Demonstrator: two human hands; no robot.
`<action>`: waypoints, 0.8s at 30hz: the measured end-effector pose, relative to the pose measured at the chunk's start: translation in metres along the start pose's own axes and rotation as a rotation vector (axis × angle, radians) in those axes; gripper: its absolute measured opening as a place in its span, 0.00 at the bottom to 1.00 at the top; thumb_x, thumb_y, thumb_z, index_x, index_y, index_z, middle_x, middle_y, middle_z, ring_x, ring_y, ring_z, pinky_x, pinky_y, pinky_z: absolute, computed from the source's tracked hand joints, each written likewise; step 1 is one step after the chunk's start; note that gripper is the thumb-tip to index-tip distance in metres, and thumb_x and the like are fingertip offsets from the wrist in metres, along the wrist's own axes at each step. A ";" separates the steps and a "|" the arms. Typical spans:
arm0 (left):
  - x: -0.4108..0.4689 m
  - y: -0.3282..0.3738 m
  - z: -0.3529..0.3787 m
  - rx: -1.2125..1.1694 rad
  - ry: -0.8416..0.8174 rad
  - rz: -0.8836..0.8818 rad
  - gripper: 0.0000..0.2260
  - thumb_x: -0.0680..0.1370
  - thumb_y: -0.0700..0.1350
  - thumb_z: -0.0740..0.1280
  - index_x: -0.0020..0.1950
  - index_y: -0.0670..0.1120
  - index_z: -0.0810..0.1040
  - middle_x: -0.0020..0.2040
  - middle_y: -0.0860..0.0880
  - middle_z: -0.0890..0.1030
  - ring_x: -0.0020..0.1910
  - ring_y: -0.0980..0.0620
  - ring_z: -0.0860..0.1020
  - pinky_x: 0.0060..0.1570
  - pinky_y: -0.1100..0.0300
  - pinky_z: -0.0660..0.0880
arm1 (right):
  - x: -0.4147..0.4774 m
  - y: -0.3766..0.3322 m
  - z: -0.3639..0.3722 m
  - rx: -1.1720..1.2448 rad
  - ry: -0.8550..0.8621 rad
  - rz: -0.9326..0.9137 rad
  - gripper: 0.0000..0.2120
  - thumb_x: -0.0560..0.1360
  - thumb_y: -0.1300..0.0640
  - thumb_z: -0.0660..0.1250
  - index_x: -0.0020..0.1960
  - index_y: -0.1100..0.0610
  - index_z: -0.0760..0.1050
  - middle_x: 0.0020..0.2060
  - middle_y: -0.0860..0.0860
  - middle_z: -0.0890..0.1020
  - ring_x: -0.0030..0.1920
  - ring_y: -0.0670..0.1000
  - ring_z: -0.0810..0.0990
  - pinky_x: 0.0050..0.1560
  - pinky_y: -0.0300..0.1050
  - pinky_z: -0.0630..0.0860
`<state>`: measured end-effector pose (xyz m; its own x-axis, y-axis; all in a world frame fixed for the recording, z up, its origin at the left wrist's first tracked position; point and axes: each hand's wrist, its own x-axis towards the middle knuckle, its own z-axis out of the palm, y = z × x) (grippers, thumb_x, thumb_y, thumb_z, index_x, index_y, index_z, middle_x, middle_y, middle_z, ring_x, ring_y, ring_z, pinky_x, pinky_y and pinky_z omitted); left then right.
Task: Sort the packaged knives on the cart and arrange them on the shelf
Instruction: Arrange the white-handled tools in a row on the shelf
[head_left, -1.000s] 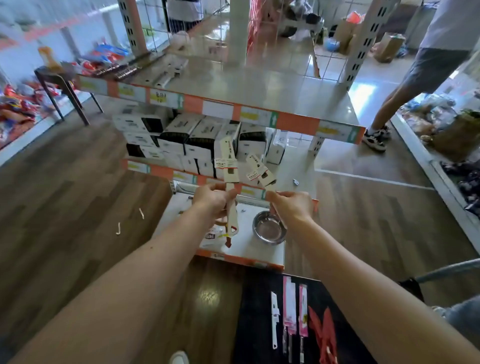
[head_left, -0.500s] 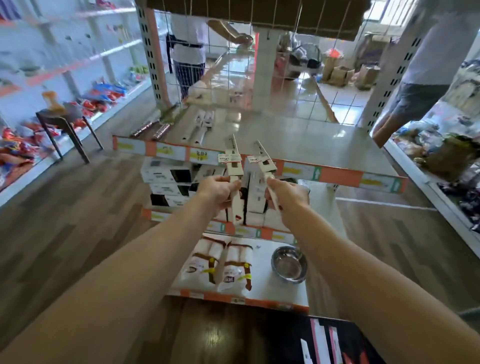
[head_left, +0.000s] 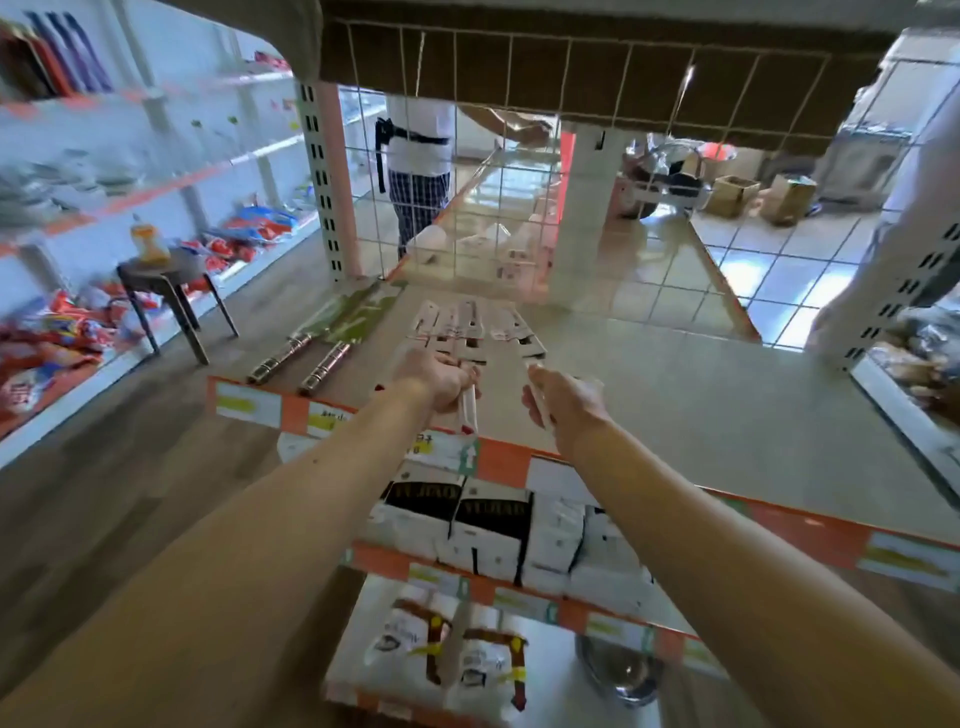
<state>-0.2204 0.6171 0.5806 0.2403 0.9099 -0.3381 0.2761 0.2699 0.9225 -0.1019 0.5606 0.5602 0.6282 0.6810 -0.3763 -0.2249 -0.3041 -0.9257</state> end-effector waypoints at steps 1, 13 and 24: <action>0.012 0.002 0.000 0.035 0.011 0.026 0.08 0.79 0.36 0.63 0.53 0.31 0.76 0.44 0.38 0.78 0.26 0.52 0.76 0.28 0.65 0.76 | 0.009 -0.003 0.003 -0.013 0.002 -0.008 0.25 0.71 0.58 0.69 0.15 0.60 0.73 0.21 0.52 0.77 0.30 0.52 0.76 0.41 0.46 0.74; 0.076 -0.013 -0.002 0.268 0.041 0.073 0.10 0.77 0.45 0.67 0.39 0.42 0.82 0.46 0.41 0.85 0.48 0.42 0.82 0.54 0.48 0.78 | 0.051 -0.004 0.035 -0.139 0.094 0.048 0.20 0.73 0.55 0.69 0.24 0.58 0.74 0.19 0.50 0.77 0.25 0.50 0.74 0.35 0.44 0.74; 0.073 -0.007 -0.008 0.666 -0.020 0.244 0.13 0.75 0.46 0.67 0.52 0.38 0.80 0.50 0.41 0.83 0.52 0.42 0.80 0.53 0.52 0.77 | 0.052 -0.007 0.055 -0.222 0.111 0.003 0.14 0.72 0.54 0.68 0.29 0.56 0.75 0.28 0.52 0.81 0.33 0.52 0.80 0.42 0.48 0.79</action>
<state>-0.2120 0.6845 0.5513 0.3833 0.9121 -0.1457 0.7210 -0.1969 0.6643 -0.1087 0.6343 0.5452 0.7088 0.6061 -0.3609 -0.0655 -0.4529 -0.8892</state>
